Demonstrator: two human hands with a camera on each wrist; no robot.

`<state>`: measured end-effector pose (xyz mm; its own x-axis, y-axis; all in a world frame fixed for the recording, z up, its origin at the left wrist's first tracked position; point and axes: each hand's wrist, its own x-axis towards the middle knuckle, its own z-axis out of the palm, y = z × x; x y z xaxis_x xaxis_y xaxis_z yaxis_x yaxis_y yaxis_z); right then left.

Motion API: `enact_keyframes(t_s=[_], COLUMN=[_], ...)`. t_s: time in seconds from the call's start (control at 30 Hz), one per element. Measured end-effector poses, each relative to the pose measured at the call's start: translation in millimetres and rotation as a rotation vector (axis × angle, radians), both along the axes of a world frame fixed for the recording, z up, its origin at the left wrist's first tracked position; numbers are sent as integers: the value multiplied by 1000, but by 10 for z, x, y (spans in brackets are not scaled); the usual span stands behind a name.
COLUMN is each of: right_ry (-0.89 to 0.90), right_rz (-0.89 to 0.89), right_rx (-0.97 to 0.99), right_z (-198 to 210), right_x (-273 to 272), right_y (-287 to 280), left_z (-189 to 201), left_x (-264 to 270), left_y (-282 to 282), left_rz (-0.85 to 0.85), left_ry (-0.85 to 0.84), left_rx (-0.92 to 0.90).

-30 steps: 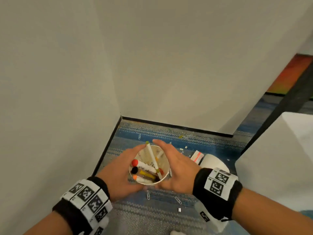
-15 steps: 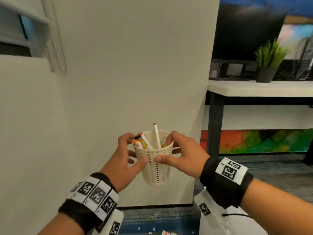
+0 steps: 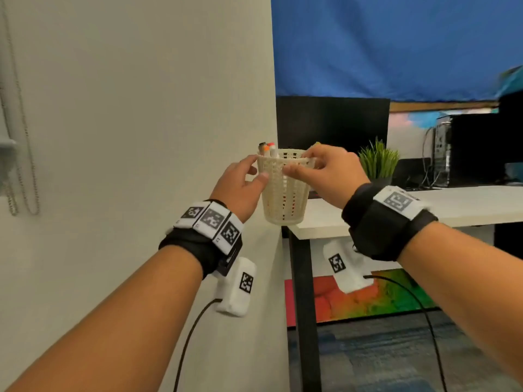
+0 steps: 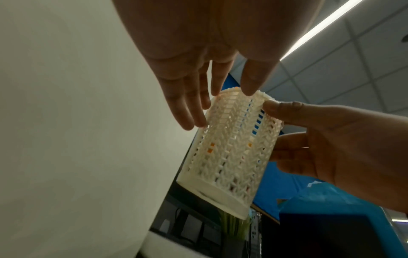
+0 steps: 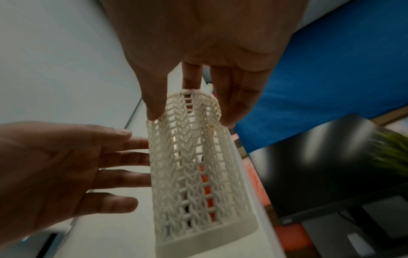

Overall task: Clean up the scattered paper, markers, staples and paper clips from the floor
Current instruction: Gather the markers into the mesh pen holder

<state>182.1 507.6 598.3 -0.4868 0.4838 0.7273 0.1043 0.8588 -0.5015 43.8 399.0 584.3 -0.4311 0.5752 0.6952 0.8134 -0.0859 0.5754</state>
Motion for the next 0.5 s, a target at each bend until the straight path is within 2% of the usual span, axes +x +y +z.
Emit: enact_keyframes(t_s=[0.13, 0.23, 0.37, 0.5], right_ry=[-2, -50, -213, -359], right_rz=[-96, -159, -262, -337], right_rx=[-28, -93, -150, -135], right_z=[415, 555, 601, 559], right_x=[-52, -208, -520, -742], right_y=[499, 881, 1267, 1430], left_z=[431, 613, 701, 667], left_x=[32, 23, 37, 79], left_y=[551, 887, 1204, 1351], left_rz=[-1, 84, 221, 263], left_ry=[25, 150, 370, 466], left_rx=[-33, -137, -315, -411])
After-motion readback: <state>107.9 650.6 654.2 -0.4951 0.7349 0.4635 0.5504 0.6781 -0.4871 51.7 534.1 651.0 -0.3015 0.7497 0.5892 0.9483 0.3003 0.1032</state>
